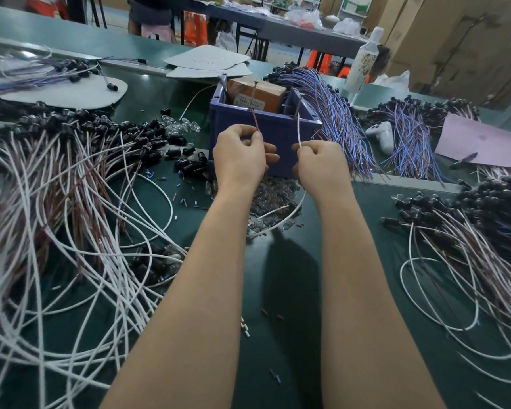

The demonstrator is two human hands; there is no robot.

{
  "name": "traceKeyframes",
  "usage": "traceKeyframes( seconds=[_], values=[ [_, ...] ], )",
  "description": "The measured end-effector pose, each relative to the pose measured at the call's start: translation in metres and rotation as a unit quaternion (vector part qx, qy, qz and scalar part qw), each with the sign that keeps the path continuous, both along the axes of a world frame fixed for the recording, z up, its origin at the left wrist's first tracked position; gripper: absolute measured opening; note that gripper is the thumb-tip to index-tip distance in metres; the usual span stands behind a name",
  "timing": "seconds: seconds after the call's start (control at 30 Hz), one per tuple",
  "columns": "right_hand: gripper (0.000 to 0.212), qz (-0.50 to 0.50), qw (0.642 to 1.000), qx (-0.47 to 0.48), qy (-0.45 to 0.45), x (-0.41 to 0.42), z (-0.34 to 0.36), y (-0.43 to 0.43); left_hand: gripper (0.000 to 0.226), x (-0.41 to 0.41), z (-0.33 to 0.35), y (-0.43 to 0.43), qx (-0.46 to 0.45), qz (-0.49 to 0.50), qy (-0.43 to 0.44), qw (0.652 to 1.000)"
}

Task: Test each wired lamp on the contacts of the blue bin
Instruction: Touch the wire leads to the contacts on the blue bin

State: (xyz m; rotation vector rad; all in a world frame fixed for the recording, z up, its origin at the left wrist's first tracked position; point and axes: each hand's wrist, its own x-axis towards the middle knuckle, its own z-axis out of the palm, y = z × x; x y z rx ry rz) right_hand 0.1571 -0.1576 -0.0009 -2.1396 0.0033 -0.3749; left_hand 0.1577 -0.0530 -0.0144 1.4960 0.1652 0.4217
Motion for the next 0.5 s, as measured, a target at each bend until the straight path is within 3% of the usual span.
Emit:
traceKeyframes(
  seconds=[0.5],
  values=[
    [0.024, 0.015, 1.0, 0.008, -0.003, -0.0014, 0.002, 0.0042, 0.008, 0.0016, -0.0008, -0.0001, 0.001, 0.001, -0.002, 1.0]
  ],
)
